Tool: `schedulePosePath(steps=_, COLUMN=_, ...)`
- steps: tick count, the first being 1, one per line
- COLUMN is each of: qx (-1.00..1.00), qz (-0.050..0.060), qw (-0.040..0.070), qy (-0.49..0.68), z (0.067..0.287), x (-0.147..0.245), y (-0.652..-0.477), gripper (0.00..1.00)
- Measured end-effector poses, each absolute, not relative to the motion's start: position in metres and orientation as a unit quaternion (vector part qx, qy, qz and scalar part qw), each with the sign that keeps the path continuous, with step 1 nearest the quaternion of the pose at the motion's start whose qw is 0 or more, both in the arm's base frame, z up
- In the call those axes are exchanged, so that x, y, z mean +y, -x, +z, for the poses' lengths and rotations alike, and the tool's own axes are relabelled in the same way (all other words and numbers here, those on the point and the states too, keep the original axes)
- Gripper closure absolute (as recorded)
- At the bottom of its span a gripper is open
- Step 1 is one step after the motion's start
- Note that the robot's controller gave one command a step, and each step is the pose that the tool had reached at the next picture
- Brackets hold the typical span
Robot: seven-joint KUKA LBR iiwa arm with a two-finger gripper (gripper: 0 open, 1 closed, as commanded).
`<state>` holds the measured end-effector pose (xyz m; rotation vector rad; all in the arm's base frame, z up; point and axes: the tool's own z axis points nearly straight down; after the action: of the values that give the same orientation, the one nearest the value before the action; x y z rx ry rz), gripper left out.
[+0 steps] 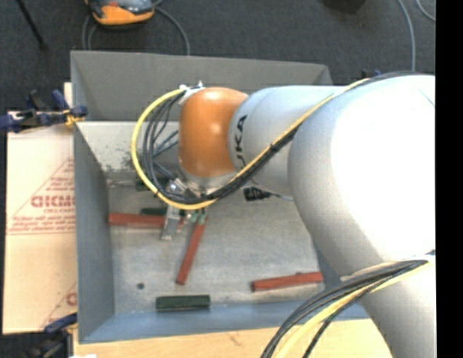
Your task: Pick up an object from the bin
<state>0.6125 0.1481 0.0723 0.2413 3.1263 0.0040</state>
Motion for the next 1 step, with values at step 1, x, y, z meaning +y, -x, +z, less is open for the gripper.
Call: schedulePosePath(steps=1, qx=0.997, qz=0.001, qw=0.003, qy=-0.077, z=0.0723, x=0.1481, y=-0.6125, gripper=1.00)
